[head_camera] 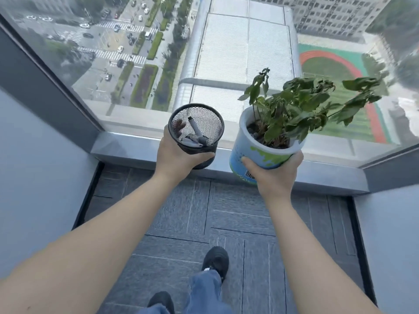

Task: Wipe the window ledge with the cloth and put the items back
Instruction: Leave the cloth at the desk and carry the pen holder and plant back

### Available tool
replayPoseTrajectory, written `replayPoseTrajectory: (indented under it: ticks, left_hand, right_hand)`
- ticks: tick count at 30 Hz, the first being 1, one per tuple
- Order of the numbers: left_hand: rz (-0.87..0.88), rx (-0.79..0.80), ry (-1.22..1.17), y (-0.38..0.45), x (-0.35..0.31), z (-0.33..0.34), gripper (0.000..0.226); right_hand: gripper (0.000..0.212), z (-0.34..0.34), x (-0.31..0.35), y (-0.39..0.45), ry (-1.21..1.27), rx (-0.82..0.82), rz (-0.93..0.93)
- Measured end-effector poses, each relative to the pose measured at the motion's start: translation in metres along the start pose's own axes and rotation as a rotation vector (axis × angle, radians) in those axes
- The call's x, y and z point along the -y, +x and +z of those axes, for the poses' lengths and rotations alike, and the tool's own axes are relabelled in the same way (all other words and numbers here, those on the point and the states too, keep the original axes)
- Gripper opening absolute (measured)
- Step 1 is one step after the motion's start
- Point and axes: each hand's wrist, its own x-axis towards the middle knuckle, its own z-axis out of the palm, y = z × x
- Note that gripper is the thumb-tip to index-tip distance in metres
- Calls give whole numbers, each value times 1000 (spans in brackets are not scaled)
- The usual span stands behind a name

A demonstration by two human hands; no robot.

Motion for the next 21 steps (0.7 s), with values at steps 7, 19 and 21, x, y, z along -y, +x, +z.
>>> replayPoseTrajectory:
  ticks: [7, 19, 21]
  left_hand:
    - [-39, -8, -4, 96, 141, 71, 106]
    - [24, -10, 41, 214, 319, 146, 109]
    - [19, 5, 34, 223, 331, 151, 108]
  right_hand:
    - [86, 55, -155, 65, -12, -5, 35]
    - [90, 144, -348, 155, -12, -61, -16]
    - [89, 151, -361, 161, -4, -61, -15]
